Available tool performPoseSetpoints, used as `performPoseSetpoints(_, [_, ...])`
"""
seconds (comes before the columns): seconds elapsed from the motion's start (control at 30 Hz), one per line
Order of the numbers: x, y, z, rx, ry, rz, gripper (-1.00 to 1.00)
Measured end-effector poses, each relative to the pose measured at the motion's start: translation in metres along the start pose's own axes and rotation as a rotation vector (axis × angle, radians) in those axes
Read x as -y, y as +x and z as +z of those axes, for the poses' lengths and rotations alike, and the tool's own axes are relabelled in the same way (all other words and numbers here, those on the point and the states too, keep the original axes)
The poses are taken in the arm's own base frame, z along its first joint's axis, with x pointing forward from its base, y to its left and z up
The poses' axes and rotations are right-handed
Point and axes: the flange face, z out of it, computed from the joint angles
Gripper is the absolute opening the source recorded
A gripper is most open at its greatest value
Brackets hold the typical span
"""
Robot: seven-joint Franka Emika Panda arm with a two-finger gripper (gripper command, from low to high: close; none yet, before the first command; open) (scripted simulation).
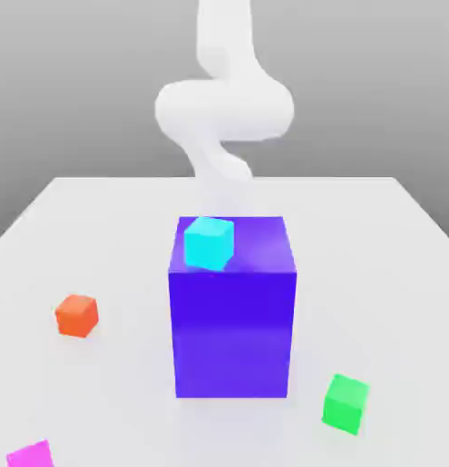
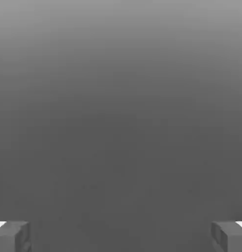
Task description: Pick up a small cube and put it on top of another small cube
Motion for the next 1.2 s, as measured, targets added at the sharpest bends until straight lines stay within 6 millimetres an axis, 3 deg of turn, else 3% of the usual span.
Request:
performPoseSetpoints(0.17, [-0.015, 0.024, 0.085, 0.045, -0.119, 0.147, 0.0])
performPoseSetpoints(0.33, [-0.044, 0.041, 0.167, 0.081, -0.236, 0.292, 0.0])
performPoseSetpoints(0.5, [-0.088, 0.051, 0.247, 0.112, -0.353, 0.44, 0.0])
performPoseSetpoints(0.67, [-0.15, 0.056, 0.32, 0.132, -0.474, 0.601, 0.0])
performPoseSetpoints(1.03, [-0.298, 0.014, 0.459, 0.175, -0.731, 0.914, 0.0])
performPoseSetpoints(1.17, [-0.335, -0.013, 0.504, 0.177, -0.749, 0.935, 0.0])
performPoseSetpoints(1.2, [-0.339, -0.017, 0.51, 0.177, -0.749, 0.936, -1.0])
